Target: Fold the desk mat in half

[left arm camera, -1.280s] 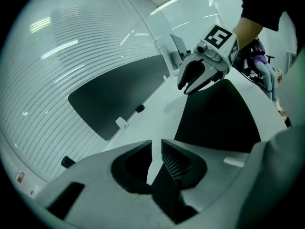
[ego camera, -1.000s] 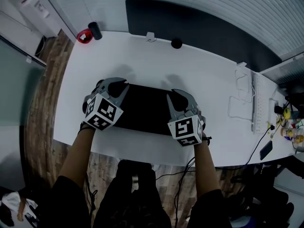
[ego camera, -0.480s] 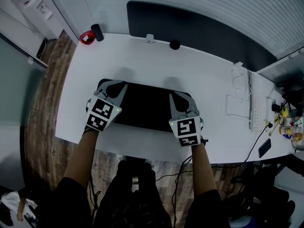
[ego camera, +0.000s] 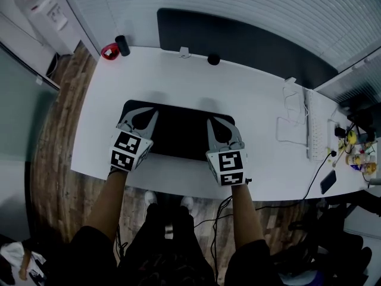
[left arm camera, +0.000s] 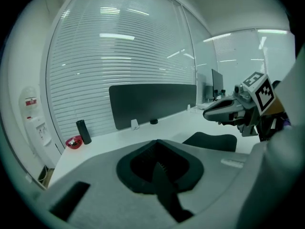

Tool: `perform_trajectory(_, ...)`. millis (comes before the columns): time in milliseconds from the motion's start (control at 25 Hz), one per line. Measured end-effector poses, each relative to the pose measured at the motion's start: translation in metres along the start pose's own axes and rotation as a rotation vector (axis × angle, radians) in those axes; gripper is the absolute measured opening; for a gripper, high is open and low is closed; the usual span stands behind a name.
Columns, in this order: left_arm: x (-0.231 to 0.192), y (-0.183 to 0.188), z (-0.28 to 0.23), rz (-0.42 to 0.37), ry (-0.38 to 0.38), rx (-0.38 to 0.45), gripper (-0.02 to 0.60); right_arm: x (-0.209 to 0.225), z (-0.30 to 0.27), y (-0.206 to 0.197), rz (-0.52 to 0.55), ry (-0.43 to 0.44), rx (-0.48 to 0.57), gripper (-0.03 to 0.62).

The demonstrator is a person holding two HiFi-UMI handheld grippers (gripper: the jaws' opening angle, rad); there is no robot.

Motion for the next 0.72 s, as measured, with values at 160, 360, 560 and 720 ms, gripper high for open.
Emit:
perform_trajectory(160, 0.009, 0.006, 0.017, 0.024, 0.027, 0.034, 0.0, -0.004, 0.017, 0.005, -0.048, -0.017, 0.029, 0.008)
perform_trajectory(360, 0.022, 0.009, 0.034, 0.052, 0.036, 0.064, 0.0, -0.011, 0.035, 0.006, -0.06, -0.016, 0.045, 0.008)
perform_trajectory(560, 0.032, 0.014, 0.052, 0.053, 0.053, 0.088, 0.0, -0.017, 0.055, 0.01, -0.092, -0.024, 0.074, 0.008)
perform_trajectory(720, 0.037, 0.022, 0.067, 0.053, 0.071, 0.117, 0.0, -0.02, 0.071, 0.013, -0.117, -0.043, 0.102, 0.008)
Point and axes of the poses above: the fingertips, and each gripper's own axes: z backward along the fingers, x to its right, y out of its top, the point moved 10 cm from there along z, backward along the fingers, and after that the axes turned 4 degrees about -x, right-handed, at the moved point
